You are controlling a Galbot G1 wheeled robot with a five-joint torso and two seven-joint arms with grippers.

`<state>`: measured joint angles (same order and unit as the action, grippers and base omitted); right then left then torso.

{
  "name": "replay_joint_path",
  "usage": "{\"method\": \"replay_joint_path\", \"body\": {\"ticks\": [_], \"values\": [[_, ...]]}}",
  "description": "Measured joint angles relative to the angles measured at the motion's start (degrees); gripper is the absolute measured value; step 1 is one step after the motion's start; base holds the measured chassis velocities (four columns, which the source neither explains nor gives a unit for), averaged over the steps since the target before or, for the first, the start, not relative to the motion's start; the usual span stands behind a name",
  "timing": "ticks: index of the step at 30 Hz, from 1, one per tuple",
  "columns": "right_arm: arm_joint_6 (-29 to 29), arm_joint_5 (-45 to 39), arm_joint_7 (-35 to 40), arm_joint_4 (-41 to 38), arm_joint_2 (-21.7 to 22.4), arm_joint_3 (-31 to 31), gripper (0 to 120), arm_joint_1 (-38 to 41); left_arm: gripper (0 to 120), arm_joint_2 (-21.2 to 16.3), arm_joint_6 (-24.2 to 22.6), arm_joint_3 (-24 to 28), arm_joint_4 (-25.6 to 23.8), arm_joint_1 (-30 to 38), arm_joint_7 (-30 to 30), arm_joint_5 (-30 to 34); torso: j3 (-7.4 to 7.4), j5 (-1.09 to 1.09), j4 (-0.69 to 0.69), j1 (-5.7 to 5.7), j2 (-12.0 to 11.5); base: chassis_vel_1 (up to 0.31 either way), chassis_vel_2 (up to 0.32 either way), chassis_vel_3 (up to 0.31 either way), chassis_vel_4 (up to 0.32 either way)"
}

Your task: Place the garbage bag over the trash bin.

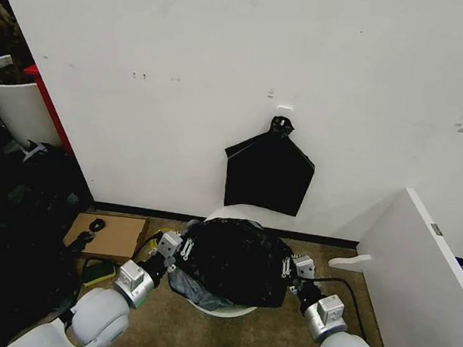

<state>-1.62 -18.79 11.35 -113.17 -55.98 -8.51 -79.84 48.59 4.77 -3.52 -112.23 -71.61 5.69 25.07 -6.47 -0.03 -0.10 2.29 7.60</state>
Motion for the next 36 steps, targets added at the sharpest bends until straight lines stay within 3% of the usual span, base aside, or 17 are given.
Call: {"method": "replay_joint_path", "body": {"ticks": [13, 22, 25, 29, 36], "values": [[1.51, -16.49, 3.79, -4.78, -1.92, -5.12, 51, -1.84, 1, 1.47, -7.02, -1.12, -1.9, 0.74, 7.41, 14.48, 0.0, 0.0, 0.0, 0.0, 0.0, 0.0, 0.0, 0.0, 0.0], [4.08, -23.15, 5.73, -4.86, -3.11, -8.46, 80, -2.59, 1, 1.58, -7.91, -1.12, -1.18, 1.23, 7.98, 15.39, 0.0, 0.0, 0.01, 0.0, 0.0, 0.0, 0.0, 0.0, 0.0], [5.64, -28.04, 2.4, -5.71, -2.26, -9.19, 95, -3.12, 1, 1.29, -7.91, -1.13, -0.98, 1.13, 7.53, 13.85, 0.0, 0.02, 0.0, 0.0, 0.0, 0.0, 0.0, 0.0, 0.0], [9.09, -36.05, -4.23, -8.23, 0.0, -10.06, 100, -4.2, 1, 1.22, -7.91, -1.36, -0.94, 0.48, 7.73, 12.79, 0.0, 0.0, -0.01, 0.0, 0.0, 0.0, 0.0, 0.0, 0.0], [9.95, -39.13, -8.35, -9.27, 1.04, -9.91, 100, -3.76, 1, 1.33, -8.24, -1.27, -1.03, -0.09, 7.94, 12.1, 0.0, 0.0, 0.0, 0.0, 0.0, 0.0, 0.0, 0.0, 0.0]]}}
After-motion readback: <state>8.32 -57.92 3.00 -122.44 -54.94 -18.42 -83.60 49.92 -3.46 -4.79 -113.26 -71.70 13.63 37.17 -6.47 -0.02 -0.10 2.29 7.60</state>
